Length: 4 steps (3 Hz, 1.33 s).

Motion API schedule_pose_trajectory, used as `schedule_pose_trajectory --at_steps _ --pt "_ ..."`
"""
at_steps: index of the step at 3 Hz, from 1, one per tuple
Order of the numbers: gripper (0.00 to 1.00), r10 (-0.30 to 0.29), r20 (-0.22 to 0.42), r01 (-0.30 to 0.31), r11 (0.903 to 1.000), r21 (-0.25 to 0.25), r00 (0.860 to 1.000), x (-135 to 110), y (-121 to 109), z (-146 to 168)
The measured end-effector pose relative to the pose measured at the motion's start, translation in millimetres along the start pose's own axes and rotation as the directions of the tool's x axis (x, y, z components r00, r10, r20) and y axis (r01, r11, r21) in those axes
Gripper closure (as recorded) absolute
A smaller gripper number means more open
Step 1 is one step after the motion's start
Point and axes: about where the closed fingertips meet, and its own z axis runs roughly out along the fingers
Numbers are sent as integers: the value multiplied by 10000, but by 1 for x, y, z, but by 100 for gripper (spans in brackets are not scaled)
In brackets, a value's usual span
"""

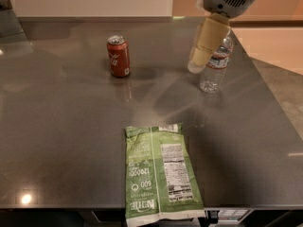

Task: Move coke can near green jalapeno chip bag

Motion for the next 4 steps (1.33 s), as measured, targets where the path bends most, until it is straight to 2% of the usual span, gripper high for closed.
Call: schedule_pose_trajectory --at_steps 1,2,3,4 --pt "0 196 106 -197 9998 75 9998 -25 -17 27" --pt "0 828 233 -829 9965 63 9963 -43 -40 57" --pt "0 1348 438 -1348 9909 -32 9899 -64 -54 87" --pt "0 1593 544 -1592 9872 -66 9857 -84 -62 114"
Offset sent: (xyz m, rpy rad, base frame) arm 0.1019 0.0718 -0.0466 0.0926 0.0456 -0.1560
